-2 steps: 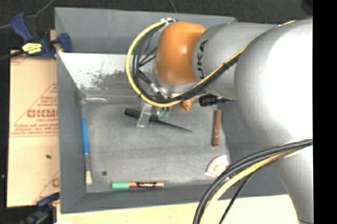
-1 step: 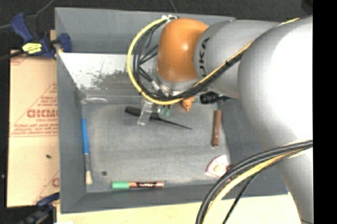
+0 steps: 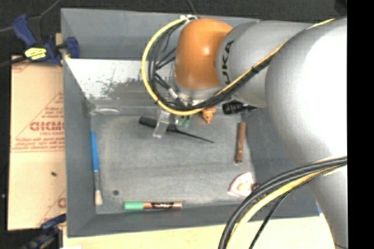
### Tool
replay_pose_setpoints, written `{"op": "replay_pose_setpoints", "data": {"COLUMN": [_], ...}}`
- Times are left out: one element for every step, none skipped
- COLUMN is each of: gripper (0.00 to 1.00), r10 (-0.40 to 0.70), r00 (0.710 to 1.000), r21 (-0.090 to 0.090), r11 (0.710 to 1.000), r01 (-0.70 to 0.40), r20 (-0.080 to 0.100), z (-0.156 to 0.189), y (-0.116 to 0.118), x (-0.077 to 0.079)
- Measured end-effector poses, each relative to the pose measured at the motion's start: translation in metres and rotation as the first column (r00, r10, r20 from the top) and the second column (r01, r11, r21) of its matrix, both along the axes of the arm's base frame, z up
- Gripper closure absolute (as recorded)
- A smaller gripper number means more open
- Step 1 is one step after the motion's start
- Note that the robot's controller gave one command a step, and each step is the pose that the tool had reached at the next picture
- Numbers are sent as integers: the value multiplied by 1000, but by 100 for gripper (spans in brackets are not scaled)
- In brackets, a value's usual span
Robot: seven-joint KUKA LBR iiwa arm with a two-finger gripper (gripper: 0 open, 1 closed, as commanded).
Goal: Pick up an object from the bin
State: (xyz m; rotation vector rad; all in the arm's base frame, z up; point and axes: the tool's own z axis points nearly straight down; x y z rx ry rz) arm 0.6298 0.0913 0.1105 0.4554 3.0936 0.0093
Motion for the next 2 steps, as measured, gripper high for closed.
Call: {"op": "replay_pose_setpoints", "data": {"gripper": [100, 100], "r10": [0, 0], "r00": [1000, 1000], "r21": [0, 0], "r11": [1000, 1000], "r01": [0, 0], "r20": [1, -2], "z": [3, 10], "y": [0, 0], "x": [0, -1]}}
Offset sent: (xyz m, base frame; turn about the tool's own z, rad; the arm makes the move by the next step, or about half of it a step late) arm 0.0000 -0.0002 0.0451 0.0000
